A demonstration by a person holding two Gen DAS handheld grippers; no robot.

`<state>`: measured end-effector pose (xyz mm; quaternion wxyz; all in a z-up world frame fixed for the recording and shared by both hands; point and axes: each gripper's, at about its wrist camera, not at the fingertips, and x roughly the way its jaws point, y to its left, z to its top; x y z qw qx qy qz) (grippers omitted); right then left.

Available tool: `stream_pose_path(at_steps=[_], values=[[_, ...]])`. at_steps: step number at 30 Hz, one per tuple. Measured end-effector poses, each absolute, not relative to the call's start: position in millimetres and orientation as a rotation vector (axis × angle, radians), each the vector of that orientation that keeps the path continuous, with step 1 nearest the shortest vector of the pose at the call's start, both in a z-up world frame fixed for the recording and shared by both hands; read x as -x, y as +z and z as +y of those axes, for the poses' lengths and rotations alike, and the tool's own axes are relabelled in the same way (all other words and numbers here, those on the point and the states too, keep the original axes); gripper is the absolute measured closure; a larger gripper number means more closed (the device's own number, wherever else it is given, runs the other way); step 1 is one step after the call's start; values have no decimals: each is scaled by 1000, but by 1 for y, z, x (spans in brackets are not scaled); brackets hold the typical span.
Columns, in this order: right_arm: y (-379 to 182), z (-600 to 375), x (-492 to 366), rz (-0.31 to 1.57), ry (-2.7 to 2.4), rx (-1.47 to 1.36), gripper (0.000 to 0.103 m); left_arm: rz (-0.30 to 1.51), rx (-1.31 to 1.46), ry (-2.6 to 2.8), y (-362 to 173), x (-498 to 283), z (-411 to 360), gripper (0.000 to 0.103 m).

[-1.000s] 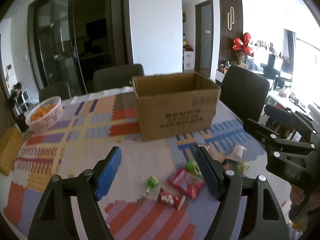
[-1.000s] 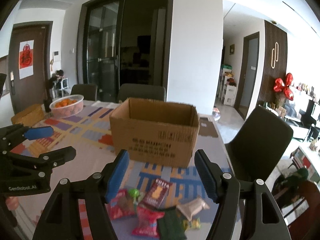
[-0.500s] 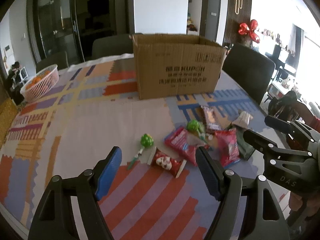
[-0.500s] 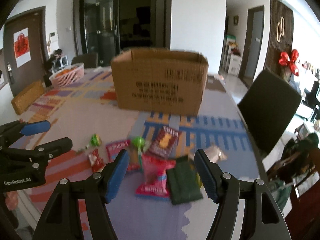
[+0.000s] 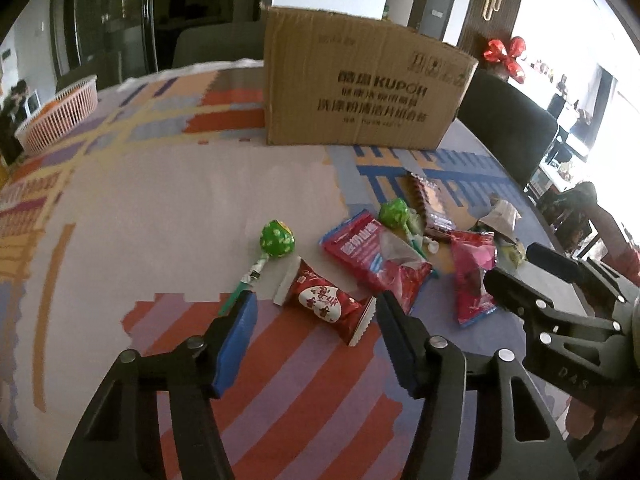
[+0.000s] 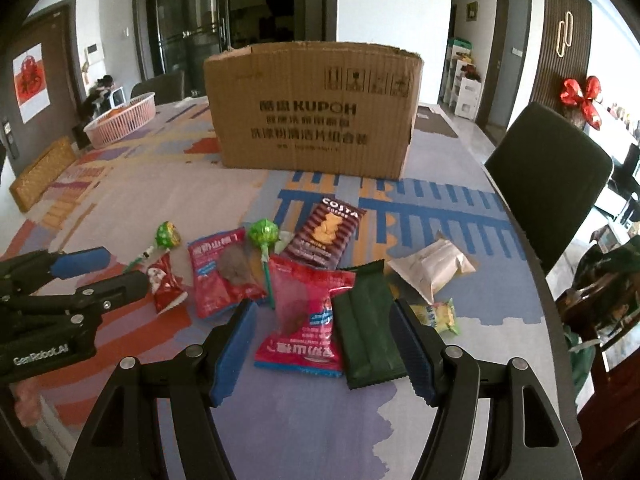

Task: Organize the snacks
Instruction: 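Move both open grippers back down to the snacks on the table, then grasp the red candy packet with the left gripper while the right grasps the red snack bag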

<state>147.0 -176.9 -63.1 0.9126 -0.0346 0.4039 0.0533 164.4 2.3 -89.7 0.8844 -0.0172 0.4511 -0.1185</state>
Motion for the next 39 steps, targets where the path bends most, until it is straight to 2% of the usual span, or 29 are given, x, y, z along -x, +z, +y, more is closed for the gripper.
stream_pose_path(at_steps=[10,17,22,28,33,39], values=[[-75,-176,-159,864,124,48,43,984,81,-236,-105,-183,-3,58],[-82,-175,-167,890,145,26,51,985,70,-231,-109,-188,-6,62],[-86,-172,-171,909,165,20,61,988,74,-252,-109,-184,-5,67],[-87,-169,-170,906,176,33,68,987,67,-265,-108,-179,-7,73],[-81,-169,-167,888,179,33,70,979,55,-272,-105,-175,-9,79],[-74,-169,-162,864,186,29,70,986,52,-273,-105,-169,-10,76]])
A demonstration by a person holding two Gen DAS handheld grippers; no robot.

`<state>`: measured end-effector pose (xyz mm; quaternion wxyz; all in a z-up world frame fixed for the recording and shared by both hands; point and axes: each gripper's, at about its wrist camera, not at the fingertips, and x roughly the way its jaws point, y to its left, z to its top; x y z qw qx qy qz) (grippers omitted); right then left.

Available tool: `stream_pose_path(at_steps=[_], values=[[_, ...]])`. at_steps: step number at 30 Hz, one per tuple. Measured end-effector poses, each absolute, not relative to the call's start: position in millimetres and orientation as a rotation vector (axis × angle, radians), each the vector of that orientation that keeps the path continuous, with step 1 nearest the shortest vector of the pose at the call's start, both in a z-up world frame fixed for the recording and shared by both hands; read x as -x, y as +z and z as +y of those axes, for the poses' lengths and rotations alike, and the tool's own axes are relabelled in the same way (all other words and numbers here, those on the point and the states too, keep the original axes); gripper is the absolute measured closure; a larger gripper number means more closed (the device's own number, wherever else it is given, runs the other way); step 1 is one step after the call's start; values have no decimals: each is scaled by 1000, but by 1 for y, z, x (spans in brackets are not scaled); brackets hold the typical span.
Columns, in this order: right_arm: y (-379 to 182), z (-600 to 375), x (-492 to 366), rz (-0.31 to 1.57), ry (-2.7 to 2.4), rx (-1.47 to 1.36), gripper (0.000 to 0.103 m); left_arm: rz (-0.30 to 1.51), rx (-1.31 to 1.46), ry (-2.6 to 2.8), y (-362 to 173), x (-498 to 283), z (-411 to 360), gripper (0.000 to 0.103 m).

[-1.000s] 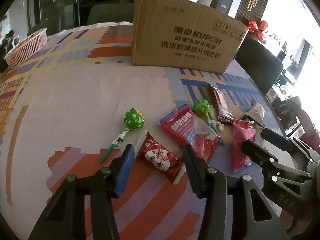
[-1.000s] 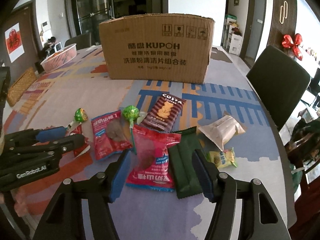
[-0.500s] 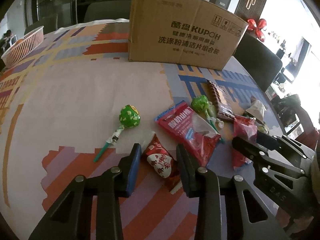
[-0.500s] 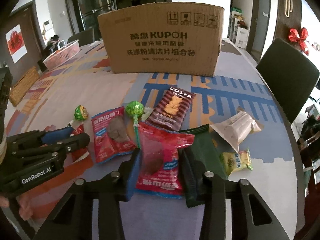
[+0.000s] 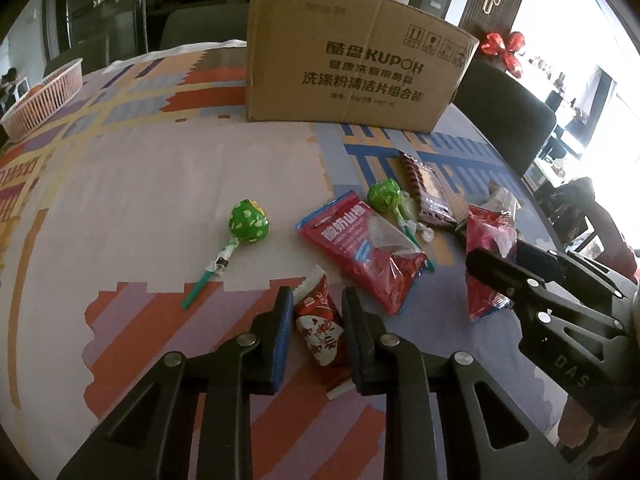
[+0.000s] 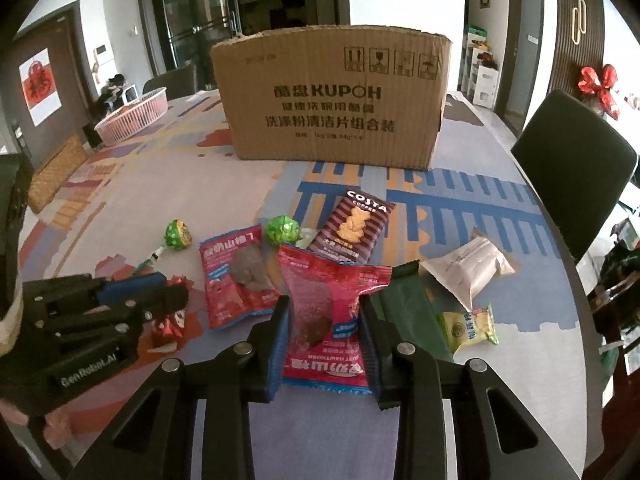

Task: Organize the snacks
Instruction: 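Grasp the red candy packet with the left gripper while the right grasps the red snack bag, then carry the red candy packet with the left gripper while the right carries the red bag over the box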

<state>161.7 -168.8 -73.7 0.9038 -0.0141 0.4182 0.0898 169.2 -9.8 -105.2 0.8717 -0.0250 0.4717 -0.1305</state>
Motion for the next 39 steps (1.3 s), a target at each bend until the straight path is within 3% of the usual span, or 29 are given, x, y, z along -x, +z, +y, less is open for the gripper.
stream_pose_path(at_steps=[7,10,16,39], values=[[-72,-166,-156,860,203,32,70,1004,60,-248,-112,-165,-12,70],[-72,-165,-155,860,206,32,70,1005,60,-260,-112,-163,-14,78],[-70,-165,-154,855,215,27,70,987,49,-272,-106,-159,-15,81],[4,-169,-162,661,233,31,70,689,20,-305,8,-174,-15,81]])
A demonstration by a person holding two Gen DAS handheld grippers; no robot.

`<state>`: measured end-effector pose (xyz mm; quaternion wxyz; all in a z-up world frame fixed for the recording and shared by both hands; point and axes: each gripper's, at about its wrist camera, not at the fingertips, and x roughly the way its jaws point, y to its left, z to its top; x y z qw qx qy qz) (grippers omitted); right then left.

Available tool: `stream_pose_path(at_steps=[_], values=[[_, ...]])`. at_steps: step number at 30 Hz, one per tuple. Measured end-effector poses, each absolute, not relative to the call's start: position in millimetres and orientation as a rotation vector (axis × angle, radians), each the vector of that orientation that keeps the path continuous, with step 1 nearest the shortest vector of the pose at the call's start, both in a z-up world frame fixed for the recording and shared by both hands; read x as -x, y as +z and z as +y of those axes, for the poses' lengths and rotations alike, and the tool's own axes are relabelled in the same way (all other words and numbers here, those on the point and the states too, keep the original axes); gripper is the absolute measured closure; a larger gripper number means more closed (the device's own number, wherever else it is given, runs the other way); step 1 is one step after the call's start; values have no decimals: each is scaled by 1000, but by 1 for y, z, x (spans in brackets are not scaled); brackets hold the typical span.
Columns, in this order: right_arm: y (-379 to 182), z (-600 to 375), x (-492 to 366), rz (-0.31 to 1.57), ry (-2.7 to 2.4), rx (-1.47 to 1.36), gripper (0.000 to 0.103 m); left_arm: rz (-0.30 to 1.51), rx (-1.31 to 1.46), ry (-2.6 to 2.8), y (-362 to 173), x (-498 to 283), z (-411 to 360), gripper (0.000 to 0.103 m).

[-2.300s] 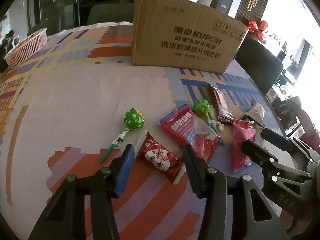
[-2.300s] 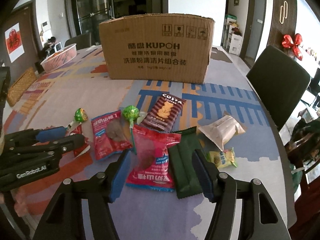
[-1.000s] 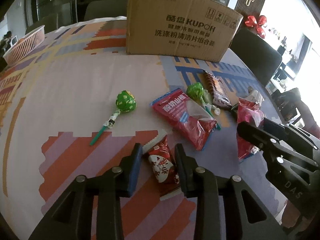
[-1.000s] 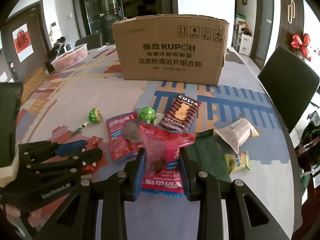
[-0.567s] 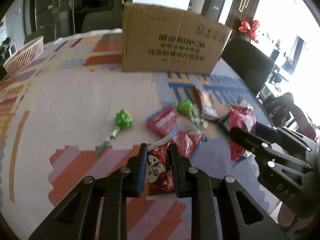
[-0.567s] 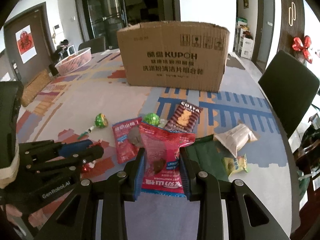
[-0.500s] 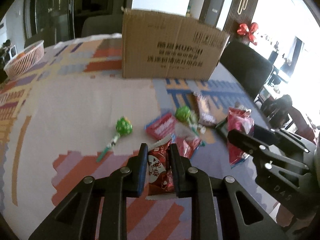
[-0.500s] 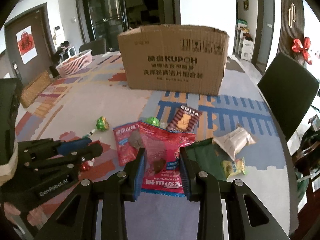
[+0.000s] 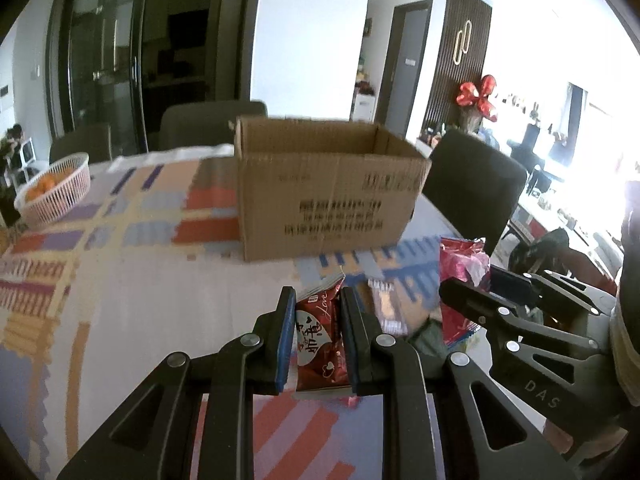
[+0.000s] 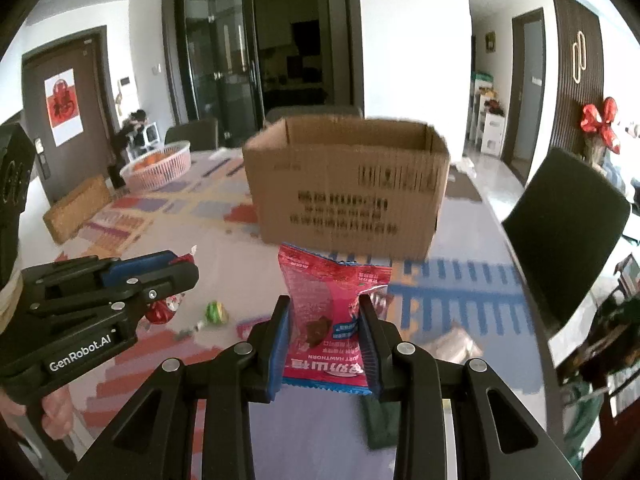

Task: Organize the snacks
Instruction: 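Carry the red candy packet with the left gripper while the right carries the red bag over the box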

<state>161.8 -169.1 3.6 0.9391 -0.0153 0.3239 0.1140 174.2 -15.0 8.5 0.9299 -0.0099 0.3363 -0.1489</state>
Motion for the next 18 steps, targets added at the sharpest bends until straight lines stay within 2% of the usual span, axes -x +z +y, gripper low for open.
stream_pose_path(at_steps=[18], values=[[74,-168,-217,507,239,103,70,563,-45,-294,79,-232,-20,81]])
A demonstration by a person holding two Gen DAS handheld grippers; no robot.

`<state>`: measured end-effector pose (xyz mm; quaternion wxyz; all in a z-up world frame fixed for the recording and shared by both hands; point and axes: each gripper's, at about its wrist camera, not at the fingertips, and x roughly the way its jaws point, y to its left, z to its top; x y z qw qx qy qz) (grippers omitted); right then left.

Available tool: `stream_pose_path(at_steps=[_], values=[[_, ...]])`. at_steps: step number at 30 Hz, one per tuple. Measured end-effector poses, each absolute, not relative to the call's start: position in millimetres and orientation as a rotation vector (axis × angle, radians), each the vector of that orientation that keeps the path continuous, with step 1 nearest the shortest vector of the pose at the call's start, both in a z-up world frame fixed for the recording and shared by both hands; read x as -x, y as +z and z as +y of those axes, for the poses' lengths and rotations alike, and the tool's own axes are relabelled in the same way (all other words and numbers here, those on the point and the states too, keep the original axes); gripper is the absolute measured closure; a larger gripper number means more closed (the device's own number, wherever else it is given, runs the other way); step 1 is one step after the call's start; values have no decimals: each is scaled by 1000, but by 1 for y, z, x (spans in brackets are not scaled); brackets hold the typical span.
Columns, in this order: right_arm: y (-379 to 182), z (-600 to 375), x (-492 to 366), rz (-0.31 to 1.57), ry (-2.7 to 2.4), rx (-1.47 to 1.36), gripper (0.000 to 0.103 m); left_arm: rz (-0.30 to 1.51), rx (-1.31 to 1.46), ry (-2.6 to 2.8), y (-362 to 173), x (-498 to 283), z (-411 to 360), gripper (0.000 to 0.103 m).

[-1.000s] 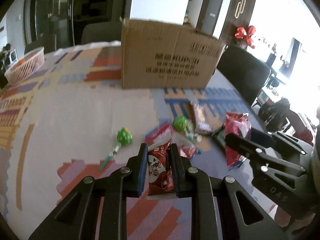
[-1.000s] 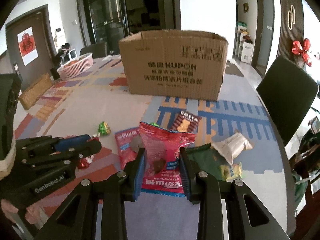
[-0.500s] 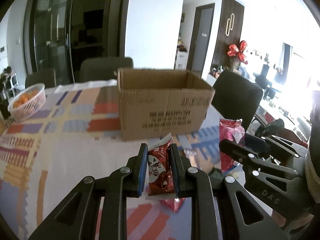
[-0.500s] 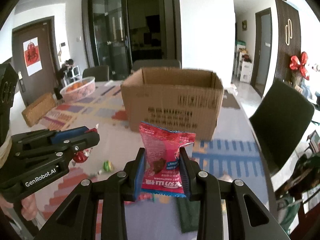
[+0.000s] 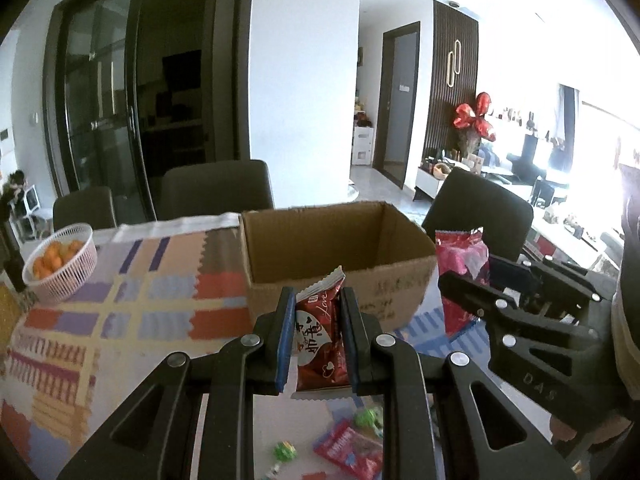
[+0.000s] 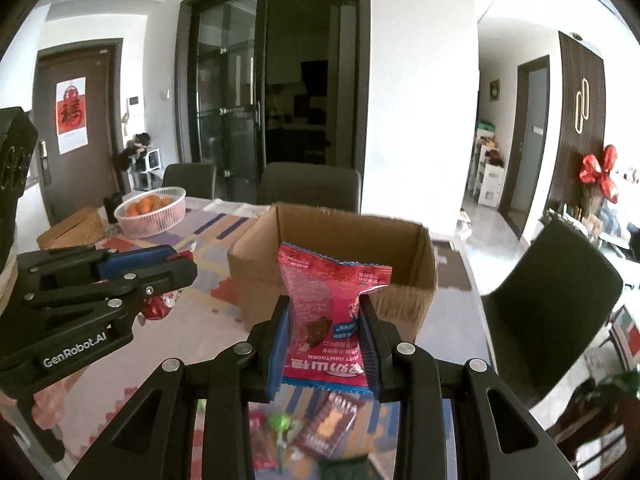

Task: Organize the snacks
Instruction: 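Carry the red candy packet with the left gripper while the right carries the red bag over the box, then open the left gripper over the box while the right opens, dropping the red bag, then move both open grippers back down toward the green lollipops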

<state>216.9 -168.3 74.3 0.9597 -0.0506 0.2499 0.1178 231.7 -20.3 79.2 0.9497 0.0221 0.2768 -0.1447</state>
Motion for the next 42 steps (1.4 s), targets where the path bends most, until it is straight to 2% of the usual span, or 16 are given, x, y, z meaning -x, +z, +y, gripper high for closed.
stream_pose_path(at_steps=[13,27,30,31,32,33,34,42], values=[[104,-171,-282,504,233,116,70,543,-87,-304,100,-294,-28,81],[84,-179,-339,570,238,106,70,604,-133,-301,80,-362,-42,80],[79,-182,-348,578,232,106,70,614,-141,-285,76,-371,-44,77],[77,-183,-349,581,230,104,66,608,-150,-274,75,-372,-44,70],[75,-183,-350,585,225,102,61,607,-160,-266,76,-371,-46,65],[73,-184,-351,592,214,100,49,605,-165,-253,75,-370,-45,56],[73,-185,-352,592,203,97,45,601,-165,-245,75,-367,-44,54],[75,-181,-322,558,164,118,45,598,-165,-237,73,-327,-26,51]])
